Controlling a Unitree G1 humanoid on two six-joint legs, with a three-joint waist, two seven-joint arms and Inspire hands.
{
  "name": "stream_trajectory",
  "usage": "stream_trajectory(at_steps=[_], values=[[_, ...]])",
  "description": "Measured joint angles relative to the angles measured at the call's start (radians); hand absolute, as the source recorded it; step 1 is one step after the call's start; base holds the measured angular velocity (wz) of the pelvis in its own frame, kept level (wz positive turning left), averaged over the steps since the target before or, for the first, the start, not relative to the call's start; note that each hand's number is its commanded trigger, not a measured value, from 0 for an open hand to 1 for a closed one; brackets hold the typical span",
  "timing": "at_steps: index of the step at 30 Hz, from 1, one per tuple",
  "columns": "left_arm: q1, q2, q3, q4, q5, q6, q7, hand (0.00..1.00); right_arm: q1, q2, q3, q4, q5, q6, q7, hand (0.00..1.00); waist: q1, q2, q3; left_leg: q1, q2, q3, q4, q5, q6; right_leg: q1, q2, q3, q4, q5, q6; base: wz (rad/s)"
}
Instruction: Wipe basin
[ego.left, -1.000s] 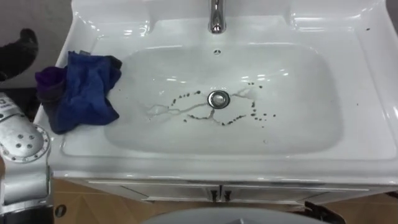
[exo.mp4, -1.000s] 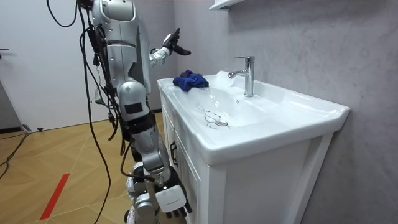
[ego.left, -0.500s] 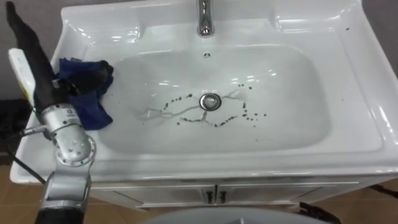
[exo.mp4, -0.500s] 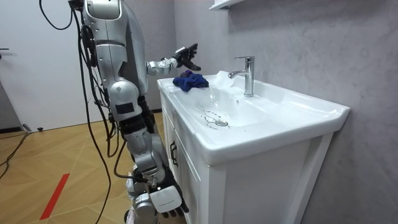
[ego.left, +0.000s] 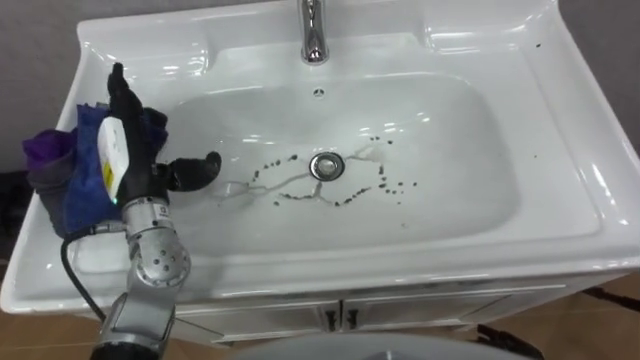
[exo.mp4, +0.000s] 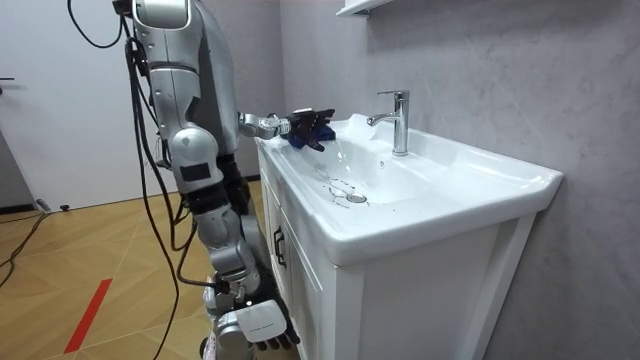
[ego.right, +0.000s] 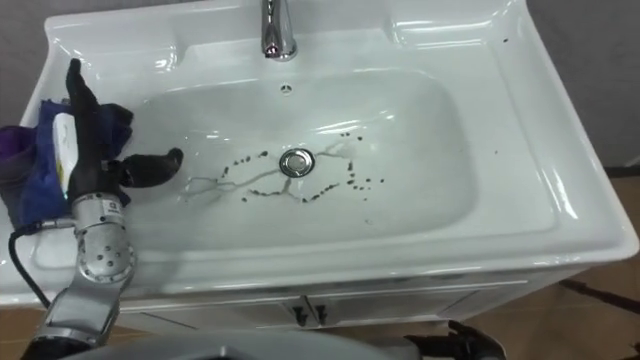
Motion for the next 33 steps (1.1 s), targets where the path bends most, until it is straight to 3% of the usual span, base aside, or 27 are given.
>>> stream_trajectory(at_steps=[7,15,20,28,33], values=[[0.001,0.001,0.002,0.0,0.011,-0.003,0.01,0.0,0.0,0.0,-0.001,0.001,-0.004,0.0,-0.001,0.0,0.003,0.002,-0.0005,0.0,0.0,-0.002,-0.001,0.0,0.0,0.001,0.001,0.0,-0.002,0.0,0.0,0.0],[0.002,0.004,0.007,0.0,0.215,-0.002,0.014,0.0,0.002,0.001,0.009,-0.005,-0.005,0.001,-0.022,0.0,0.011,0.0,0.0,0.002,0.0,0.003,-0.001,0.0,0.0,0.001,0.001,0.0,-0.003,0.0,0.0,0.0],[0.003,0.004,0.008,0.0,0.307,0.002,0.063,0.0,0.002,0.005,0.011,-0.003,-0.005,0.002,-0.024,0.0,0.016,-0.006,0.0008,0.002,0.001,0.016,-0.001,0.0,0.0,-0.002,0.001,0.005,-0.001,0.0,0.0,-0.02],[0.004,0.007,0.012,-0.001,0.365,0.002,0.141,0.0,0.001,0.016,0.03,-0.003,-0.005,0.011,-0.029,0.0,0.028,-0.029,-0.0076,0.001,0.001,0.024,-0.001,0.0,0.0,-0.007,0.001,0.014,0.0,0.0,0.0,-0.03],[0.004,0.008,0.012,-0.001,0.366,0.002,0.169,0.0,0.0,0.016,0.037,-0.003,-0.006,0.011,-0.029,0.0,0.028,-0.027,-0.0068,0.001,0.001,0.024,-0.001,0.0,0.0,-0.008,0.002,0.018,0.0,0.0,0.0,-0.01]])
